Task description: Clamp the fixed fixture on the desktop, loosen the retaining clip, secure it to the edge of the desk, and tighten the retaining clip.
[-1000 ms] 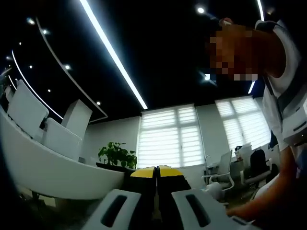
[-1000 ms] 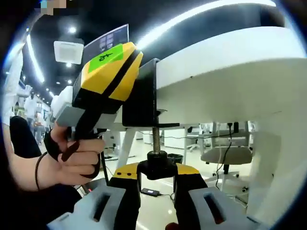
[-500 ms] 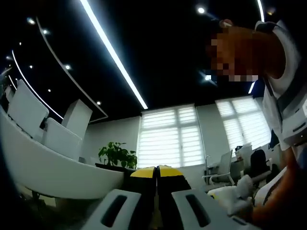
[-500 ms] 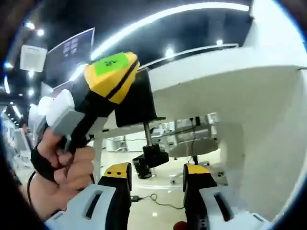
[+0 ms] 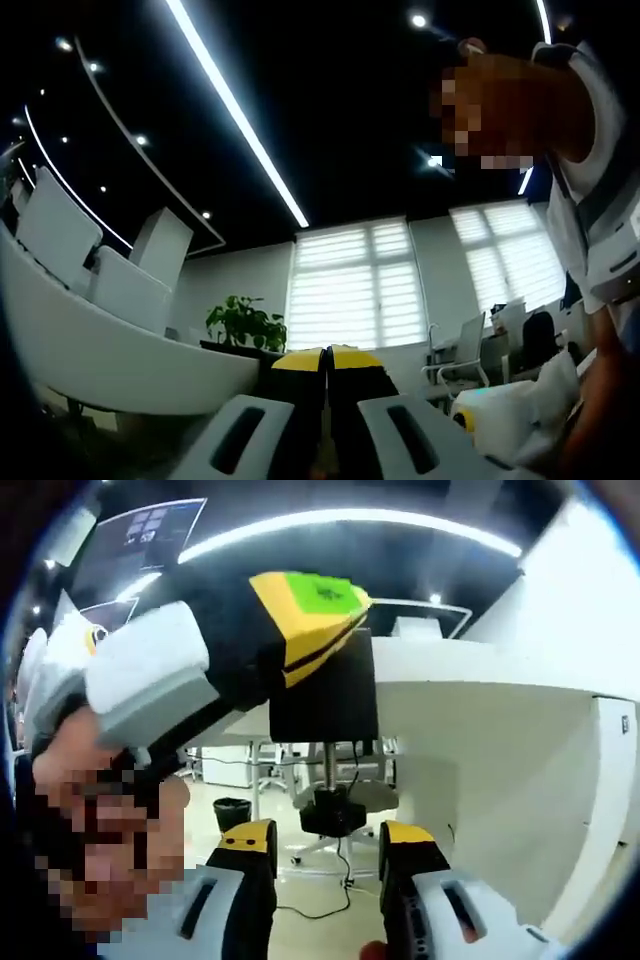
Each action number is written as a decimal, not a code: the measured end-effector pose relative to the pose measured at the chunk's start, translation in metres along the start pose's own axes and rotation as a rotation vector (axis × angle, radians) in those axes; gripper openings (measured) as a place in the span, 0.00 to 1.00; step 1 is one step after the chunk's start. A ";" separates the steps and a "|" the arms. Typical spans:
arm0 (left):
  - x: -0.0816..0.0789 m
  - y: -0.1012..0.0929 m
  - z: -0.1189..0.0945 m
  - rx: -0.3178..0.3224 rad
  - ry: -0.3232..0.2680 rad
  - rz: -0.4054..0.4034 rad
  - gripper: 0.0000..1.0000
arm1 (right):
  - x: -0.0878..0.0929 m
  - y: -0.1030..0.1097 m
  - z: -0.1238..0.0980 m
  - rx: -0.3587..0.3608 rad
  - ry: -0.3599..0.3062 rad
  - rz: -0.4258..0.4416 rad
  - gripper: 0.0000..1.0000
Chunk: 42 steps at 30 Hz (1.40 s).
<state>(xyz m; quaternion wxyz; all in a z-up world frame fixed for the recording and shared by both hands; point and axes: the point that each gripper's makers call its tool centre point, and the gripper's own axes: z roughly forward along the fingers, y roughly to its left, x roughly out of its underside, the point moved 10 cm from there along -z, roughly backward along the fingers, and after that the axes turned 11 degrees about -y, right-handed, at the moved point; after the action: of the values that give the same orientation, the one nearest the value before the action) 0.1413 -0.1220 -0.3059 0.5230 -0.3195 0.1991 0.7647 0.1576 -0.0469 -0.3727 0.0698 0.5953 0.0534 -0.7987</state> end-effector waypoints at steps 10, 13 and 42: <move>0.000 0.000 -0.001 -0.001 -0.007 -0.009 0.02 | 0.004 -0.013 0.006 -0.039 -0.011 -0.038 0.24; 0.000 -0.001 -0.001 -0.002 -0.006 -0.008 0.02 | 0.007 -0.017 0.007 -0.118 -0.035 -0.001 0.24; 0.002 -0.001 0.002 -0.002 -0.006 -0.013 0.02 | 0.022 -0.031 -0.009 -0.377 0.075 0.047 0.37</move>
<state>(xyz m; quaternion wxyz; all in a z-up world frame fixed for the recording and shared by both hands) 0.1411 -0.1196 -0.3059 0.5282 -0.3192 0.1947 0.7624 0.1546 -0.0162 -0.3961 0.1966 0.6021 0.1911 -0.7498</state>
